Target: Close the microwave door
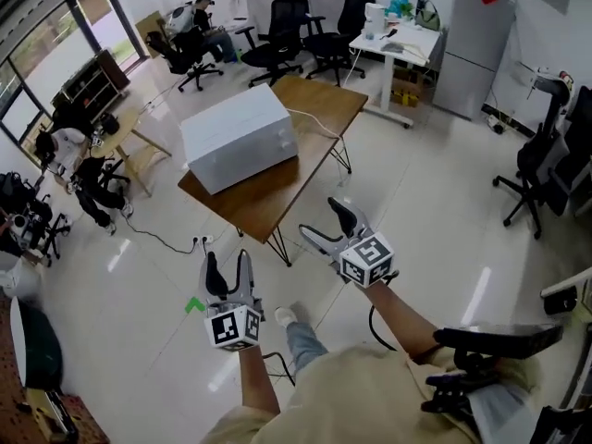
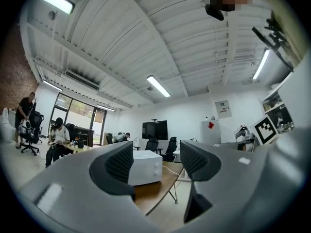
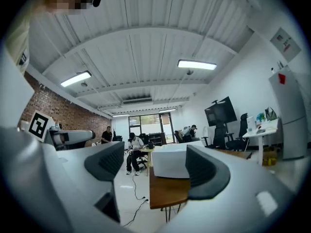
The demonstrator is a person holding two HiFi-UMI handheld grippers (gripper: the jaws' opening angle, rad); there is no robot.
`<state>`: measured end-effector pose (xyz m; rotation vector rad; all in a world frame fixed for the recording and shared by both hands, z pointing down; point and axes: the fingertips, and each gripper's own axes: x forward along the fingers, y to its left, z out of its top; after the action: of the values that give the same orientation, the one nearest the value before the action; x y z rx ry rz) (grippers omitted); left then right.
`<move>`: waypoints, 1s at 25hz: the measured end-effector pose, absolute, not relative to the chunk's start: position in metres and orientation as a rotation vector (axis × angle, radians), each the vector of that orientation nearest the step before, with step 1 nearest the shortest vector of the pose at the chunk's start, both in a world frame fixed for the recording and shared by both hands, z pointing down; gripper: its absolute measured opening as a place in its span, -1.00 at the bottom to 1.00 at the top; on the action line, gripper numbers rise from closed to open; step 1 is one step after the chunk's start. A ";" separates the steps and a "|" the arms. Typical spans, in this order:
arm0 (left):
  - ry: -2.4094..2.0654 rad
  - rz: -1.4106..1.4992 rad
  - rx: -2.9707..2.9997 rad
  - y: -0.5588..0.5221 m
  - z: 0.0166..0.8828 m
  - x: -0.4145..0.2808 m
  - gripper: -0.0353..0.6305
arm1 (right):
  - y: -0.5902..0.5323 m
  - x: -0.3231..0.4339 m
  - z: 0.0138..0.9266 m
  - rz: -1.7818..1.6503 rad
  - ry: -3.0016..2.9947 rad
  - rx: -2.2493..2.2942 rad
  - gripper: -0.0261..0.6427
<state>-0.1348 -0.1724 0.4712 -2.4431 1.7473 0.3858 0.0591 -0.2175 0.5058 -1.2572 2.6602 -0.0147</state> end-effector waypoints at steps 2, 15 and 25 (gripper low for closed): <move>1.757 0.350 -2.454 -0.150 0.467 -0.107 0.01 | -0.188 0.084 0.492 0.012 2.654 -1.277 0.23; 1.659 0.354 -2.454 -0.081 0.392 -0.101 0.01 | -0.116 0.037 0.418 0.060 2.686 -1.248 0.23; 1.676 0.349 -2.431 -0.077 0.381 -0.171 0.01 | -0.113 -0.030 0.406 0.121 2.747 -1.322 0.23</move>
<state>-0.1711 -0.0769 0.3806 -2.4309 1.6757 0.3494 -0.0299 -0.1128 0.4059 -1.3218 2.7469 0.1208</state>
